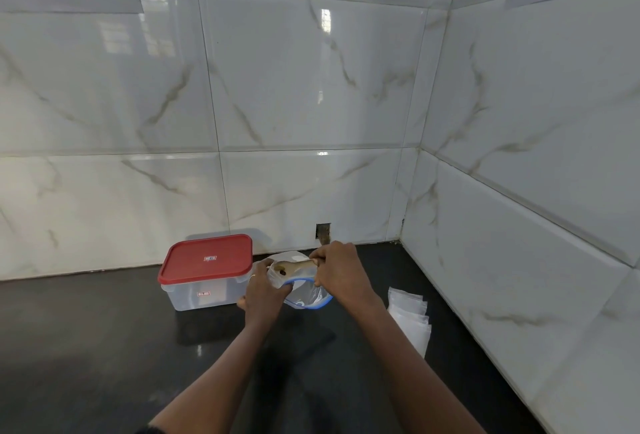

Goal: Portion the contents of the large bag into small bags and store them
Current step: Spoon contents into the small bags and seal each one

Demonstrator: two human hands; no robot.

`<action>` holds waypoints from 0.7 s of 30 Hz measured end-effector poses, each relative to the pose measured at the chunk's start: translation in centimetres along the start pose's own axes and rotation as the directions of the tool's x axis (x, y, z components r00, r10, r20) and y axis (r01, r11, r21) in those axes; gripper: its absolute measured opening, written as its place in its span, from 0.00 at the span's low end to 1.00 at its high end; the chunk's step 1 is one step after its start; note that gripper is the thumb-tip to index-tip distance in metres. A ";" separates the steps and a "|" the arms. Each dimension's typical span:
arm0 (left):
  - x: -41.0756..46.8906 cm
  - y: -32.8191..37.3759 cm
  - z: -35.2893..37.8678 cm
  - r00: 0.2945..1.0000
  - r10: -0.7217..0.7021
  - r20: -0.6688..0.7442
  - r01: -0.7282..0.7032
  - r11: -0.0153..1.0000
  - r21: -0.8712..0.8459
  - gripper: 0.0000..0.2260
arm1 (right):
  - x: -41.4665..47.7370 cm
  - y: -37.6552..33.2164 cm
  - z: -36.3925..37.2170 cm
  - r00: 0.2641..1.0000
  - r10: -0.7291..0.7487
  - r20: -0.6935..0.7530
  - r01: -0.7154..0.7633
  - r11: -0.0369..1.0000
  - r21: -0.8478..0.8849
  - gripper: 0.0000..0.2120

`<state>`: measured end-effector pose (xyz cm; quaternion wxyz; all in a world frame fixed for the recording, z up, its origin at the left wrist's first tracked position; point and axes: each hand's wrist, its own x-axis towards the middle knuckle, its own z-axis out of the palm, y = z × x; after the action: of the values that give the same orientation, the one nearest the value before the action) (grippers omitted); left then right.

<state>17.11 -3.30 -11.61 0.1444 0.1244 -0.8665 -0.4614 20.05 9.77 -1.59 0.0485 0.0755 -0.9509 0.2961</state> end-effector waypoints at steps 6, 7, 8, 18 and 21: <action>0.3 0.5 -0.1 1.000 0.009 -0.001 -0.009 1.000 0.003 0.27 | 0.0 -0.4 0.0 0.987 -0.145 0.069 0.156 0.968 -0.197 0.18; 0.3 0.5 -0.1 1.000 0.010 -0.002 -0.010 1.000 -0.001 0.27 | -0.1 -0.5 -0.2 0.983 -0.165 0.080 0.179 0.956 -0.231 0.18; 0.3 0.4 -0.1 1.000 0.008 -0.001 -0.008 1.000 -0.006 0.27 | -0.2 -0.4 -0.4 0.981 -0.182 0.066 0.193 0.951 -0.241 0.18; 1.4 0.4 -2.0 1.000 0.011 -0.014 -0.012 0.999 -0.038 0.22 | 0.4 2.6 -0.2 0.971 0.238 -0.037 -0.236 0.970 0.060 0.11; 1.3 0.3 -2.2 1.000 0.020 -0.017 -0.021 0.997 -0.070 0.20 | 0.4 2.2 2.7 0.977 0.211 0.016 -0.212 0.977 0.034 0.14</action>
<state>16.72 -5.31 -10.01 0.1603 0.1141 -0.8498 -0.4890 19.11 10.02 -4.96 0.0093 -0.0234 -0.9484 0.3162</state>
